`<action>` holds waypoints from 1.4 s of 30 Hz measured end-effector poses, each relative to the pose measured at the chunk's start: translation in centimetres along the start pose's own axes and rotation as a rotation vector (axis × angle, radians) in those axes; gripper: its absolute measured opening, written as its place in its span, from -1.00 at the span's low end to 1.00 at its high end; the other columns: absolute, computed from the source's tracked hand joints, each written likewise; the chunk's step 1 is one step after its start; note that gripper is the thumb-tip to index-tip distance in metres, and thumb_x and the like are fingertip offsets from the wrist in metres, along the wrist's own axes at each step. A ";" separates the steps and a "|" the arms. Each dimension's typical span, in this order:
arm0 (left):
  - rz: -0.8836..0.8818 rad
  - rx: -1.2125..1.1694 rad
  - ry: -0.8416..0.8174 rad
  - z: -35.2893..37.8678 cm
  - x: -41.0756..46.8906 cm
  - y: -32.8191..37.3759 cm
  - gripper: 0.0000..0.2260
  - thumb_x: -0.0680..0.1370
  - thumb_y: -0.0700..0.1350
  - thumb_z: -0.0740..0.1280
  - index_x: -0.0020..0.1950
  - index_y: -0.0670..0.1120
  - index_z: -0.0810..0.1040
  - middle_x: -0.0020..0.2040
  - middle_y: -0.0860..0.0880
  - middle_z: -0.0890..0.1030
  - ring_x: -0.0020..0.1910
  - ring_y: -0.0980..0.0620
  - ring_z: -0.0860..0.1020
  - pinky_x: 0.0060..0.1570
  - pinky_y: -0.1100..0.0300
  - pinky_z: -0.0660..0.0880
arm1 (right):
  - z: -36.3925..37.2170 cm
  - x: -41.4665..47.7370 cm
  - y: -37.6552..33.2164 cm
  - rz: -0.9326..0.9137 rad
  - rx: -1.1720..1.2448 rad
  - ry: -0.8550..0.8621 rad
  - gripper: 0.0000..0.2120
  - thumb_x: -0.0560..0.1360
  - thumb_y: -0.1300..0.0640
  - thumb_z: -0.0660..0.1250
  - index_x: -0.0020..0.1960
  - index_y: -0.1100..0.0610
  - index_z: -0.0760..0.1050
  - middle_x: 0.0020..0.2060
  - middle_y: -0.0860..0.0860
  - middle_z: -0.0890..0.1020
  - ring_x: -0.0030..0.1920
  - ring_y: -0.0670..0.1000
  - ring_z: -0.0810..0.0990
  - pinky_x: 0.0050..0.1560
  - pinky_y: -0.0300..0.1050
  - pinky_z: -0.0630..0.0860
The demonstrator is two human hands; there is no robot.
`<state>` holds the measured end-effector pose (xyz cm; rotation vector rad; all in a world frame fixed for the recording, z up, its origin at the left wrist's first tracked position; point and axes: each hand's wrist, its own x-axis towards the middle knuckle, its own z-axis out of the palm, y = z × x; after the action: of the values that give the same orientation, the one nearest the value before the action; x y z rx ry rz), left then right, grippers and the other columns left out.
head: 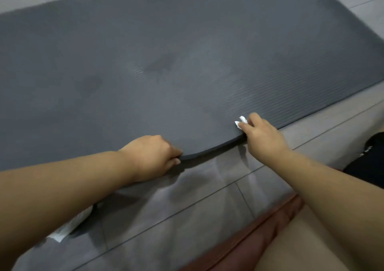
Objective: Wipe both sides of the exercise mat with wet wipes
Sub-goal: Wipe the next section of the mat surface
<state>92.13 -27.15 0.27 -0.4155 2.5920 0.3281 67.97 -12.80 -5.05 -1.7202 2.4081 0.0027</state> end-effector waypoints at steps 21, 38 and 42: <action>-0.446 -0.078 -0.106 4.7 3.9 -4.0 -0.08 0.39 0.32 0.33 0.54 0.07 -0.13 0.53 -0.08 -0.14 0.48 -0.26 -0.08 0.45 -0.09 0.08 | 5.8 -0.7 -5.8 0.106 0.217 0.054 -0.75 0.62 -0.06 0.09 -0.14 0.06 0.36 -0.28 -0.13 0.47 -0.26 -0.07 0.44 -0.20 -0.15 0.32; -0.354 -0.054 -0.020 5.3 2.3 -6.3 -0.21 0.40 0.45 0.00 0.53 0.16 -0.14 0.55 -0.13 -0.10 0.44 -0.15 0.05 0.42 0.02 0.10 | 5.7 0.2 -9.5 -0.118 0.323 -0.001 -0.71 0.57 0.20 0.12 0.24 0.20 0.45 0.01 0.12 0.48 -0.04 0.16 0.52 -0.10 -0.20 0.44; -0.365 -0.121 0.093 5.4 2.4 -7.4 -0.30 0.53 0.28 0.07 0.55 -0.03 -0.06 0.54 -0.08 0.01 0.42 -0.15 0.12 0.43 0.03 0.12 | 5.1 3.1 -7.4 -0.524 0.171 -0.090 -0.72 0.53 0.25 0.19 0.21 0.23 0.50 -0.01 0.15 0.54 -0.07 0.15 0.54 -0.17 -0.14 0.40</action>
<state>95.10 -32.90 -6.68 -0.9510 2.5243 0.3436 74.75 -17.57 -9.76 -2.1516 1.7736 -0.1858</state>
